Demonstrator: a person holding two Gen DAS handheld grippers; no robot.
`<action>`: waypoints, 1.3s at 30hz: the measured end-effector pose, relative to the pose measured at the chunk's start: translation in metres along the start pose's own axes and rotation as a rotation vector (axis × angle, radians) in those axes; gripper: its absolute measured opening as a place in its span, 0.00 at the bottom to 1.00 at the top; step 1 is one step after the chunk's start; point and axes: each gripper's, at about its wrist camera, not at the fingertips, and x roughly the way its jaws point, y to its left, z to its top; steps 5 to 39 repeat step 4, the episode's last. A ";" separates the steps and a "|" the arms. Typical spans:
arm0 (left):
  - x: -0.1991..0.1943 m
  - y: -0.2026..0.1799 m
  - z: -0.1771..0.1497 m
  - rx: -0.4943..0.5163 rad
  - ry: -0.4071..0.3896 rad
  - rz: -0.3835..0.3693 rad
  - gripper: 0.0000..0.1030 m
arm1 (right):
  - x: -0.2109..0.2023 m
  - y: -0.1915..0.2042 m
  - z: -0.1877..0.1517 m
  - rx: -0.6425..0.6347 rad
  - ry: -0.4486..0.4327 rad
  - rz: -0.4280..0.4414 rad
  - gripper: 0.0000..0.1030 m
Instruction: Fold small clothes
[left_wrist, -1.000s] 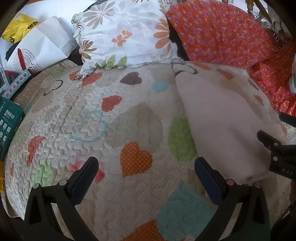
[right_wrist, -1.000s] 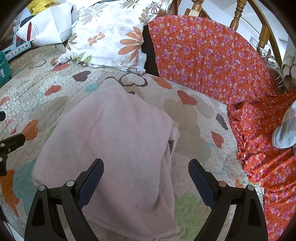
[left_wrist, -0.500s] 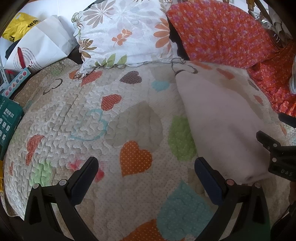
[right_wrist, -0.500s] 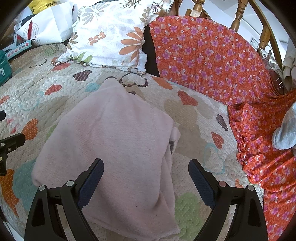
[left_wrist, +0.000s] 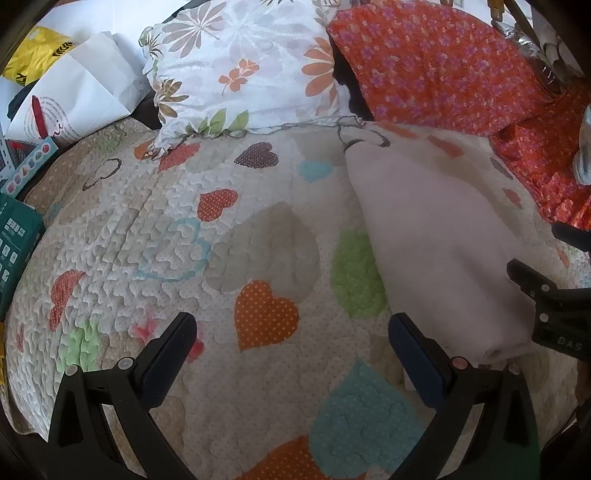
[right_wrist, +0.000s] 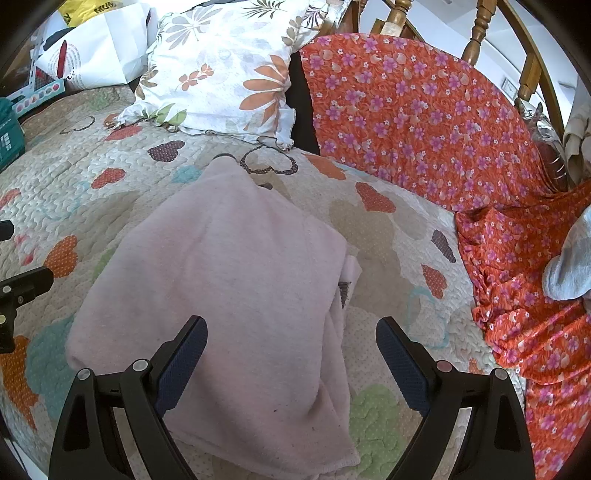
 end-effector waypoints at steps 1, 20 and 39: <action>0.000 -0.001 0.000 0.003 -0.002 -0.001 1.00 | 0.000 0.000 0.000 0.001 0.000 0.000 0.92; 0.000 -0.001 0.001 0.009 -0.002 0.001 1.00 | 0.000 0.001 0.000 0.002 0.001 -0.001 0.92; 0.000 -0.001 0.001 0.009 -0.002 0.001 1.00 | 0.000 0.001 0.000 0.002 0.001 -0.001 0.92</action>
